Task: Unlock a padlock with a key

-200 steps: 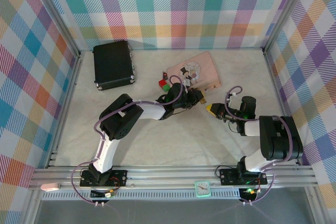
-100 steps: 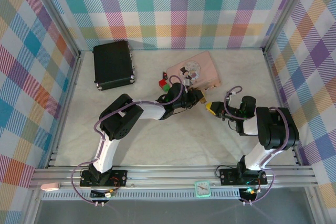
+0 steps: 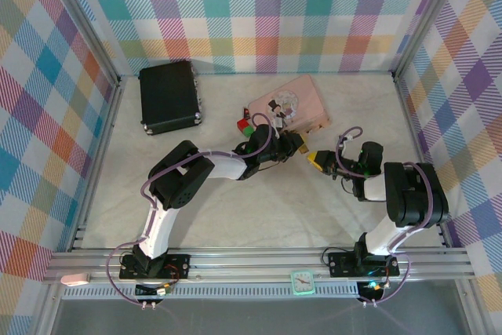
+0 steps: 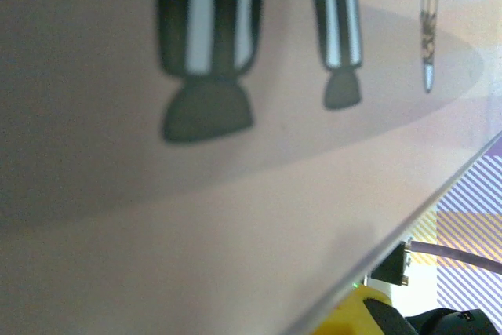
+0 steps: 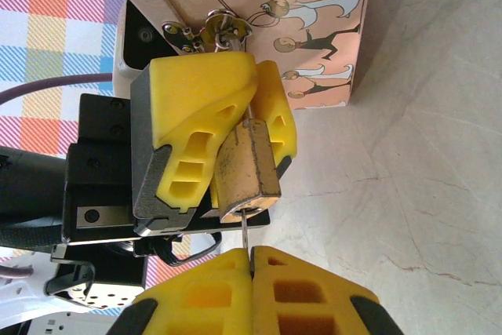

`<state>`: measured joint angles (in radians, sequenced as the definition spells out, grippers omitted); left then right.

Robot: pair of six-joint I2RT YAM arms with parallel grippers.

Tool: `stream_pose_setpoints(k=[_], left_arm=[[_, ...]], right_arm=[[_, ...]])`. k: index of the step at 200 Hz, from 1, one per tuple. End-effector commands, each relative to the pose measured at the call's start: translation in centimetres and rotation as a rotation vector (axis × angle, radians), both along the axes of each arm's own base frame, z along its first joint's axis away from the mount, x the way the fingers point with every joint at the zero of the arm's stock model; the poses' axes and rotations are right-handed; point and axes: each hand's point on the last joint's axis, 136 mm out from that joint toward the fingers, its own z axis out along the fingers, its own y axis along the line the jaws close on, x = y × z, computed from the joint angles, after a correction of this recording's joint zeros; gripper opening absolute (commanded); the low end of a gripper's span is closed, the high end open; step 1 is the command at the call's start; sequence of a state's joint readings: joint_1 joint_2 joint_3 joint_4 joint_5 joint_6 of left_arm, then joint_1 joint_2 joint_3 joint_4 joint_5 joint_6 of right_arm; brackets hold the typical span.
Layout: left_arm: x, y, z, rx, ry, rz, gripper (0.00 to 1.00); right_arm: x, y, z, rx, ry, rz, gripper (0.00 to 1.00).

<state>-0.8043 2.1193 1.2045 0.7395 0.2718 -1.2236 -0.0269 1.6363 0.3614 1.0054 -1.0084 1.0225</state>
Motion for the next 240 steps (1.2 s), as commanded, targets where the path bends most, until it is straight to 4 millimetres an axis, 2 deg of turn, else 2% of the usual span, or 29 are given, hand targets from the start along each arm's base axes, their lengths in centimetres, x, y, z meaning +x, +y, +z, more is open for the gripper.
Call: stream_pose_setpoints(k=[1,27,75,137,171,190,207,240], left_arm=[[-4.4,-2.4,0.8,-0.086,0.103,-0.14,0.0],[-4.9,-2.6,1.5,-0.095,0.094,-0.153,0.0],[-5.1,-2.6,1.4,-0.098,0.099,-0.159,0.0],[-4.9,-2.8,1.8,-0.096,0.084,-0.161,0.0],[-5.2,-2.8,2.1,-0.101,0.078,-0.168,0.0],[-5.4,-2.9,2.5,-0.108,0.073,-0.174,0.0],[-5.4,-3.0,2.8,-0.116,0.07,-0.178,0.0],[-5.7,-3.1,3.4,-0.128,0.071,-0.195,0.0]], right_arm=[[2.1,-0.4,0.6,0.004,-0.023,-0.049,0.0],[2.9,-0.7,0.3,0.006,0.004,-0.072,0.0],[3.4,-1.2,0.9,0.008,0.013,-0.116,0.0],[3.5,-1.7,-0.6,0.075,0.189,-0.19,0.0],[3.9,-1.7,-1.4,0.107,0.231,-0.201,0.0],[4.0,-1.6,-1.6,0.107,0.215,-0.192,0.0],[4.2,-1.3,-1.1,0.082,0.132,-0.148,0.0],[4.3,-0.3,1.0,0.039,-0.068,0.008,0.0]])
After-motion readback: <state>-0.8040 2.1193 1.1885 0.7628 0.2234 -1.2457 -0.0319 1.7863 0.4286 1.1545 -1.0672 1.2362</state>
